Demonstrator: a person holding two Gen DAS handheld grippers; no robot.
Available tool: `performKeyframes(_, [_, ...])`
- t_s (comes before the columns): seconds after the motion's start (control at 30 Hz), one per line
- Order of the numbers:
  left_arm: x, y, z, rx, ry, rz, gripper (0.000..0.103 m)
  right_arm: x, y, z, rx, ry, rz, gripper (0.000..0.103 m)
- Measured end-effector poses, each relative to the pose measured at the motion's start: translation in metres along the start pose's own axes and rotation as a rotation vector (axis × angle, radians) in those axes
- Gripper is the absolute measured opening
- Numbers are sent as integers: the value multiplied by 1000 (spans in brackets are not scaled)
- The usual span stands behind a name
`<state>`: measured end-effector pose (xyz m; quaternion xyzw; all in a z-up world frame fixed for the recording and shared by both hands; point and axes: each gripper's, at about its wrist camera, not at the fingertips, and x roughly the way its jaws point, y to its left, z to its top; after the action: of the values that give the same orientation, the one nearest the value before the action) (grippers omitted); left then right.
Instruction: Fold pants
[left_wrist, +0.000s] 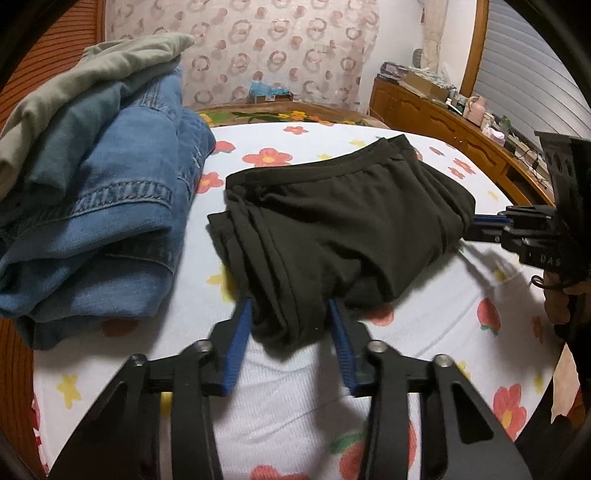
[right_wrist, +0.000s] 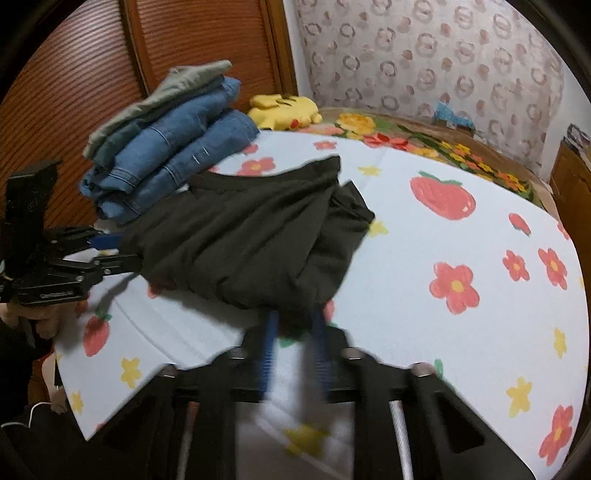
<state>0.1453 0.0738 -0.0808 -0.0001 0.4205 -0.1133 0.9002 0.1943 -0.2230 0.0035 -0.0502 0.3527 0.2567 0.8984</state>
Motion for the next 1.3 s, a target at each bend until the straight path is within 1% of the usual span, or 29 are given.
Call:
performKeyframes(0.03, [-1, -1, 0, 4, -3, 1, 26, -2, 0, -1, 3, -13, -2, 4])
performKeyframes(0.1, [-4, -1, 1, 7, -10, -3, 19, -11, -2, -4, 13, -44, -10, 3])
performKeyframes(0.13, [-6, -1, 0, 7, -17, -2, 17, -16, -4, -6, 21, -56, -12, 2])
performKeyframes(0.27, [-19, -3, -3, 5, -42, -26, 14, -38, -9, -19, 51, -91, -31, 2])
performKeyframes(0.6, [-52, -27, -23, 39, -82, -68, 12, -96, 10, -61, 71, -149, -68, 2])
performKeyframes(0.77, [-67, -41, -36, 44, -96, -90, 12, -120, 19, -88, 83, -139, -81, 2])
performKeyframes(0.87, [-72, -48, -45, 55, -86, -97, 12, -134, 24, -98, 96, -140, -75, 2])
performKeyframes(1.0, [-73, -53, -57, 62, -66, -100, 12, -142, 31, -110, 95, -125, -75, 2])
performKeyframes(1.17, [-70, -55, -64, 57, -41, -103, 12, -138, 29, -116, 114, -98, -72, 2])
performKeyframes(1.27, [-72, -55, -63, 53, -42, -95, 16, -140, 29, -111, 115, -109, -88, 2])
performKeyframes(1.3, [-74, -55, -62, 51, -44, -93, 19, -142, 29, -109, 118, -113, -85, 2])
